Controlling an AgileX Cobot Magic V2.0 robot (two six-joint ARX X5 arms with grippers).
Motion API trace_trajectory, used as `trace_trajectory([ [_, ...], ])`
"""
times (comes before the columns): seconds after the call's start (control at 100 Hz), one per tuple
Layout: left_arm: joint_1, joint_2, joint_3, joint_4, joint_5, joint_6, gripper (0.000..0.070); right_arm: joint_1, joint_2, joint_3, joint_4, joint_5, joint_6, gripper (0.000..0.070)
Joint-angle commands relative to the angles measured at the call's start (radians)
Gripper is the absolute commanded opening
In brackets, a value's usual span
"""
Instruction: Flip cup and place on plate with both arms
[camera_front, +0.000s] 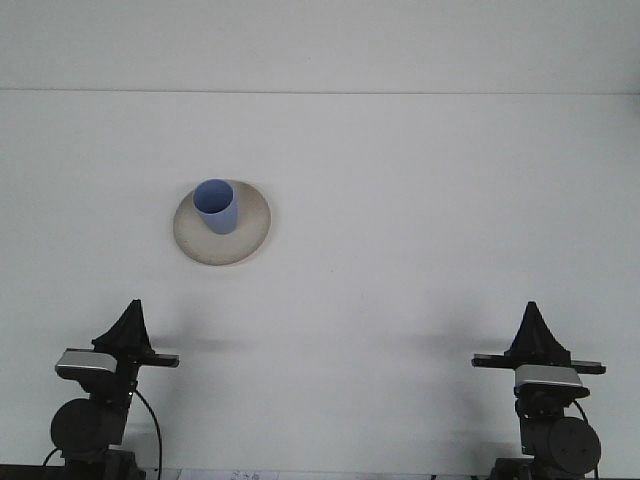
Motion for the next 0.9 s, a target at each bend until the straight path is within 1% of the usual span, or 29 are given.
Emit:
trace_trajectory([
  [0.0, 0.001, -0.001, -0.019, 0.010, 0.006, 0.008, 0.0013, 0.004, -0.002, -0.027, 0.072, -0.001, 0.014, 0.0000],
  [0.06, 0.001, -0.001, -0.019, 0.012, 0.006, 0.008, 0.0013, 0.004, -0.002, -0.059, 0.121, -0.002, 0.014, 0.0000],
  [0.23, 0.001, -0.001, -0.019, 0.013, 0.006, 0.007, 0.0012, 0.008, -0.002, -0.058, 0.074, -0.001, 0.013, 0.0000],
  [0.89, 0.001, -0.001, -0.019, 0.013, 0.006, 0.007, 0.0013, 0.008, -0.002, -0.058, 0.078, 0.000, 0.013, 0.0000],
])
